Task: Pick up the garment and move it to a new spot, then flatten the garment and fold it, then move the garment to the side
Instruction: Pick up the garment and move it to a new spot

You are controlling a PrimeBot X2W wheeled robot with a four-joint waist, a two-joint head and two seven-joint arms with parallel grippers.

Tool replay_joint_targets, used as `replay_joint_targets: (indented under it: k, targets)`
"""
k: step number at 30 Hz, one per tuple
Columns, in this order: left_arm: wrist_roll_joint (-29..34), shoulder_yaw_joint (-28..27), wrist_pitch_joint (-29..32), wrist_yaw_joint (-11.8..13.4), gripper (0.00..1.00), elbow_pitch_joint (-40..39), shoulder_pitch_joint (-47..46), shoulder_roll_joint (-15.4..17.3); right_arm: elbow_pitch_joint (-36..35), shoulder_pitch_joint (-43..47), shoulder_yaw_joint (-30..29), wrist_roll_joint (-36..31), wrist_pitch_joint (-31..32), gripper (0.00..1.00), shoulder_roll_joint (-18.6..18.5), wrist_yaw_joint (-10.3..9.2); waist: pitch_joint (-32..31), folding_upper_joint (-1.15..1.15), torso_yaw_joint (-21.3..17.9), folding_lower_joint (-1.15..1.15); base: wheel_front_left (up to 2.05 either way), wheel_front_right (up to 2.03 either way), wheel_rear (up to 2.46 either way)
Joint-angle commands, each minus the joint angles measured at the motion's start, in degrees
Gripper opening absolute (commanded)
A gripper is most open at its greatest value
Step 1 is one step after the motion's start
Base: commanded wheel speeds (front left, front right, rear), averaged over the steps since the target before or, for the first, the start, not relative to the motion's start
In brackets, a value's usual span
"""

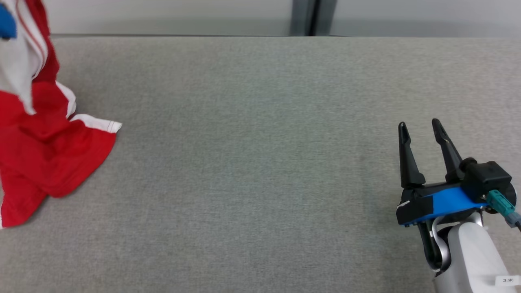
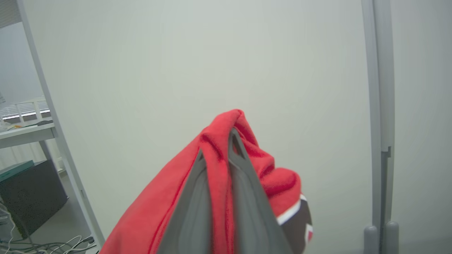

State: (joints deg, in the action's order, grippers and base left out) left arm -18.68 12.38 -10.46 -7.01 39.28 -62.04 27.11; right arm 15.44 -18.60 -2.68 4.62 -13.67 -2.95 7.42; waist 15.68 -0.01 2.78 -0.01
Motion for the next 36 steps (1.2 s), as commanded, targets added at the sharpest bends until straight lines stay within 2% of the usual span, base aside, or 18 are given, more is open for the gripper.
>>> replay_joint_targets:
  k: [1, 8, 14, 19, 23, 26, 30, 34, 35, 36]
  targets:
    - [0.08, 0.63, -0.04, 0.23, 0.00, -2.64, -1.24, -0.32, 0.50, 0.68, 0.19, 0.83, -0.43, 1.00, 0.03, 0.13, -1.68, 0.01, -1.86, 0.01, 0.00, 0.00, 0.00]
    - [0.26, 4.72, 5.42, 0.41, 0.00, -20.52, -2.80, -3.97, 2.97, 0.25, 1.88, 4.35, -1.36, 1.00, -0.01, 0.13, -2.62, 0.01, -8.04, 0.01, 0.00, 0.00, 0.00]
    - [0.13, 9.29, 10.28, 0.56, 0.00, -28.26, -1.35, -7.65, 3.21, -0.89, 2.25, 6.76, -1.57, 1.00, -0.01, 0.13, -1.78, 0.01, -13.47, 0.01, 0.00, 0.00, 0.00]
    - [-0.62, 13.47, 11.29, 0.71, 0.00, -28.70, 3.60, -11.04, 2.47, -0.28, 2.24, 8.04, -1.59, 1.00, 0.02, 0.13, -1.48, 0.01, -16.07, 0.01, 0.00, 0.00, 0.00]
    - [-0.62, 15.93, 10.29, 1.49, 0.00, -26.17, 9.79, -12.43, 2.11, 0.15, 2.58, 8.62, -1.59, 1.00, 0.02, 0.13, -1.41, 0.01, -17.16, 0.01, 0.00, 0.00, 0.00]
    - [-0.85, 18.07, 8.95, 2.54, 0.00, -23.52, 16.14, -13.98, 1.97, 0.52, 2.45, 8.77, -1.58, 1.00, 0.00, 0.13, -1.46, 0.01, -17.42, 0.01, 0.00, 0.00, 0.00]
    - [-0.26, 20.52, 7.01, 3.58, 0.00, -19.62, 22.42, -14.45, 1.85, 1.02, 2.56, 8.87, -1.58, 1.00, 0.00, 0.13, -1.51, 0.01, -17.48, 0.01, 0.00, 0.00, 0.00]
    - [-1.82, 21.39, 5.81, 3.82, 0.00, -16.13, 27.22, -16.08, 2.01, 1.19, 2.76, 8.82, -1.58, 1.00, 0.02, 0.13, -1.68, 0.01, -17.27, 0.01, 0.00, 0.00, 0.00]
    - [-1.90, 21.83, 5.55, 3.89, 0.12, -15.09, 28.19, -16.25, 2.12, 1.23, 2.71, 8.73, -1.58, 1.00, 0.00, 0.13, -1.82, 0.01, -17.11, 0.01, 0.00, 0.00, 0.00]
    - [-2.23, 22.14, 5.04, 3.86, 0.54, -14.23, 29.02, -16.68, 2.20, 1.28, 2.73, 8.59, -1.58, 1.00, 0.01, 0.13, -1.96, 0.01, -16.89, 0.01, 0.00, 0.00, 0.00]
